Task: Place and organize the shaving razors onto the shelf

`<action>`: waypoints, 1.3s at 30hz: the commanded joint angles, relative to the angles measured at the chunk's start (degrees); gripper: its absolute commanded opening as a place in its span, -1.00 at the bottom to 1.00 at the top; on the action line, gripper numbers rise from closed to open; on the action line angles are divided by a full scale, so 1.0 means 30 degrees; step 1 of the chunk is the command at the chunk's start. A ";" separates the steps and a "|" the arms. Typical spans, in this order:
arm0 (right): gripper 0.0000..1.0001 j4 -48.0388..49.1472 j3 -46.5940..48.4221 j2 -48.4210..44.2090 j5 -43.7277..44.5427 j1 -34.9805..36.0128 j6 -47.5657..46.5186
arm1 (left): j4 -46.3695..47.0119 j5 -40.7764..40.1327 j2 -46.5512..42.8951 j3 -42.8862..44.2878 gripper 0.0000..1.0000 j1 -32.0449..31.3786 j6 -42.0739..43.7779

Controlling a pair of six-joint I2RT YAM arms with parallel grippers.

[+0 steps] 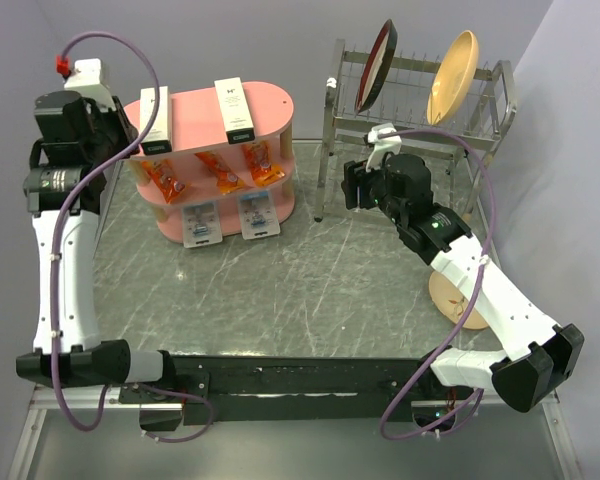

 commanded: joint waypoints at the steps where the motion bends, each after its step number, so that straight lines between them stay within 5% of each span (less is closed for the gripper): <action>1: 0.41 0.0411 0.0813 0.0061 -0.0194 -0.0111 0.0437 | 0.0807 -0.0468 0.0233 -0.0331 -0.51 -0.0018 -0.0059; 11: 0.41 0.0527 0.0520 0.0090 -0.0253 -0.0111 0.0525 | 0.0574 0.0938 0.0761 -0.0155 -0.53 -0.0019 -0.0205; 17: 0.41 0.0410 0.0842 0.0032 0.0126 -0.0140 0.0145 | -0.0073 -0.0697 -0.0904 -0.0269 -0.47 0.0011 -0.0177; 23: 0.48 -0.0320 0.0783 -0.0232 -0.0135 -0.0141 -0.0850 | 0.0631 -0.4302 -0.4040 -0.2842 0.98 0.0333 0.0582; 28: 0.77 -0.3417 0.0784 -0.0466 -0.3500 -0.0082 -0.1613 | 0.1508 -0.4655 -0.6935 -0.7785 0.99 0.0479 0.0616; 29: 0.99 -0.3921 0.0668 -0.0495 -0.3882 -0.0082 -0.1701 | 0.1829 -0.4860 -0.7408 -0.8672 0.99 0.0508 0.0238; 34: 1.00 -0.5767 0.0870 -0.0203 -0.2691 0.0064 0.1252 | 0.5072 -0.1565 -1.1742 -1.5078 0.99 0.0567 0.0555; 39: 1.00 -0.5947 0.0726 -0.0934 -0.1630 0.0123 0.1640 | 0.6170 -0.1054 -1.3391 -1.7645 0.99 0.0596 -0.0351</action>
